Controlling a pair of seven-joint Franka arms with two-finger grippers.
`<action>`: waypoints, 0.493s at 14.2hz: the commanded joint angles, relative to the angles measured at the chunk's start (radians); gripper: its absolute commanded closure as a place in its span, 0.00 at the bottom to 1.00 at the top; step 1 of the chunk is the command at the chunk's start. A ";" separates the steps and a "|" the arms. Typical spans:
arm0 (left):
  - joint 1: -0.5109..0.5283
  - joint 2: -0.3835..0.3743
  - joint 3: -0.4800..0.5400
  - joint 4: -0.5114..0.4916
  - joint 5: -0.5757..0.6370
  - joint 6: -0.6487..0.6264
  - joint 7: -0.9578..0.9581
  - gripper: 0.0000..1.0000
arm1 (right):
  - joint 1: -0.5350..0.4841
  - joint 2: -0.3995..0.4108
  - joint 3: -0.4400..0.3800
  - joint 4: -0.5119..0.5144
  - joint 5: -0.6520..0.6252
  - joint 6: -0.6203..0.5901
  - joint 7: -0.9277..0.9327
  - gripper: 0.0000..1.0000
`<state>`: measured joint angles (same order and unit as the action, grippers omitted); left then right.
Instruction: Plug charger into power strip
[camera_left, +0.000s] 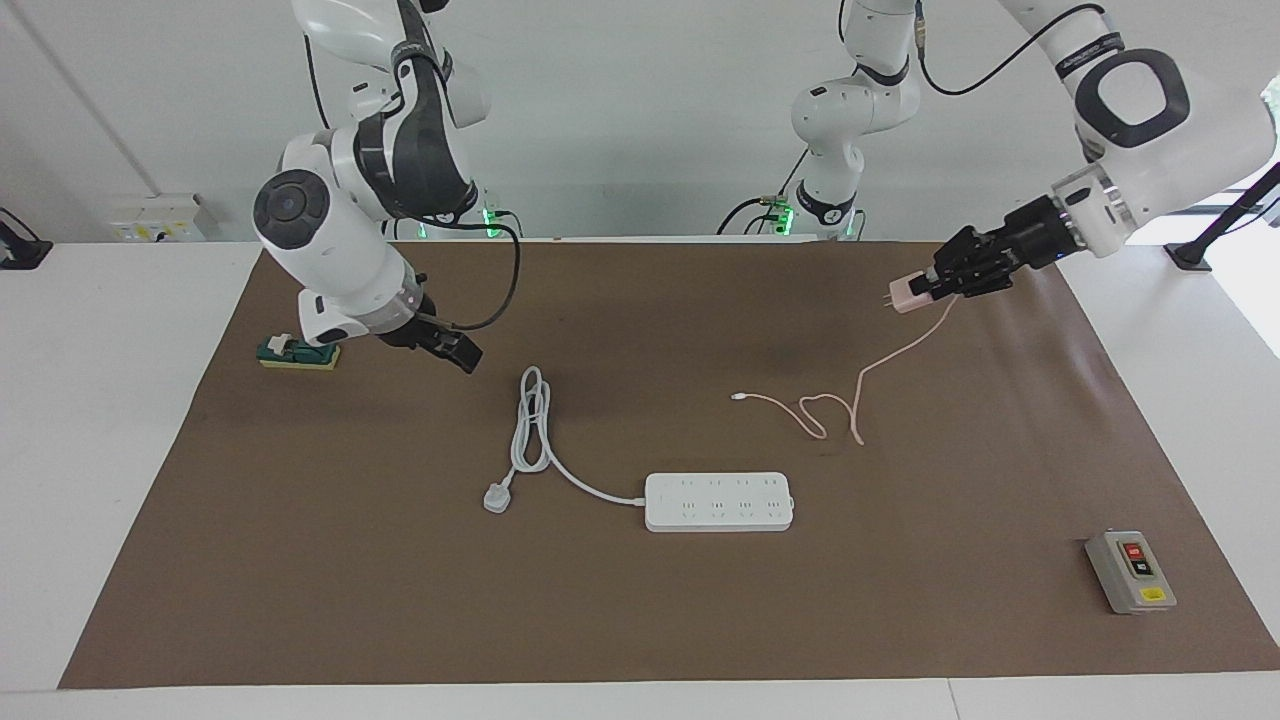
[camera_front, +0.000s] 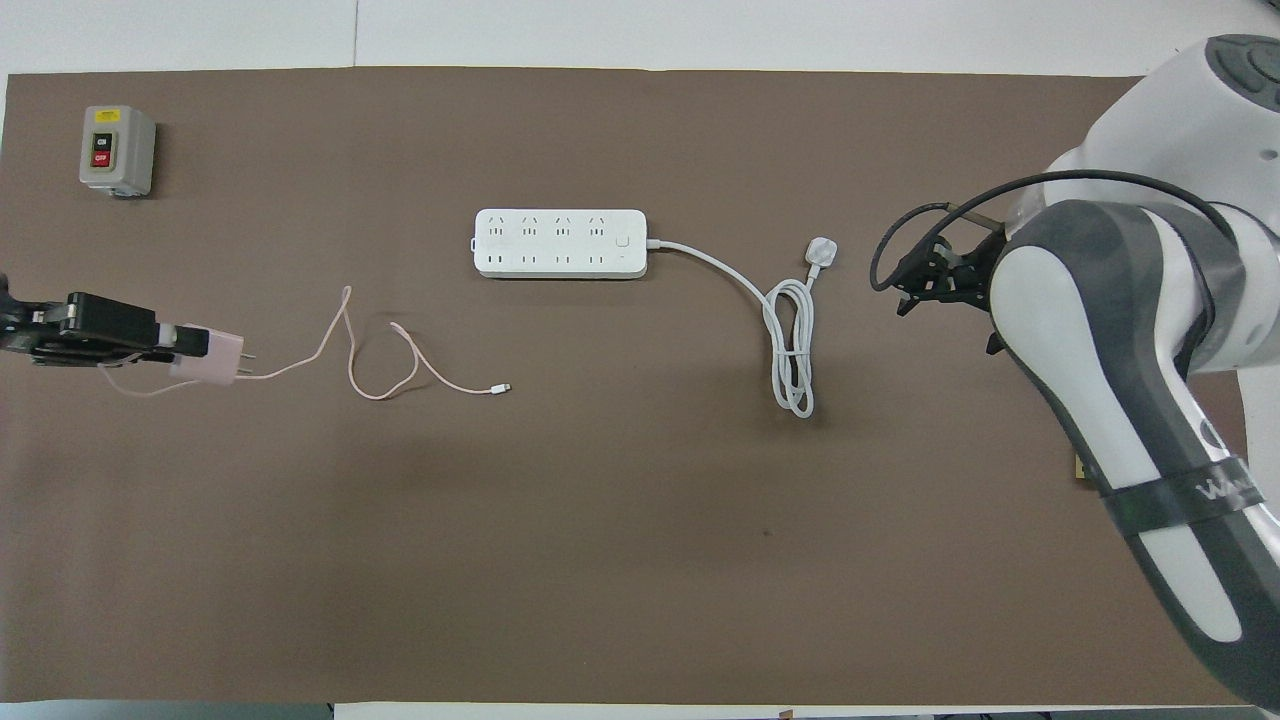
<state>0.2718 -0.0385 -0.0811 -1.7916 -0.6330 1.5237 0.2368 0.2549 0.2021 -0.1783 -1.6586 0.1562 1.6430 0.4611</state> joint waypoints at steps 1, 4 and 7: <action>0.010 0.019 -0.012 0.134 0.163 -0.117 -0.104 1.00 | -0.032 -0.091 0.013 -0.052 -0.068 -0.017 -0.134 0.00; -0.019 0.014 -0.028 0.213 0.255 -0.192 -0.224 1.00 | -0.046 -0.183 0.013 -0.101 -0.116 -0.022 -0.171 0.00; -0.043 0.003 -0.040 0.218 0.332 -0.192 -0.247 1.00 | -0.062 -0.204 0.013 -0.099 -0.127 -0.037 -0.173 0.00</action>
<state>0.2618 -0.0390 -0.1188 -1.5989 -0.3706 1.3533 0.0245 0.2193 0.0315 -0.1787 -1.7210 0.0511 1.6033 0.3165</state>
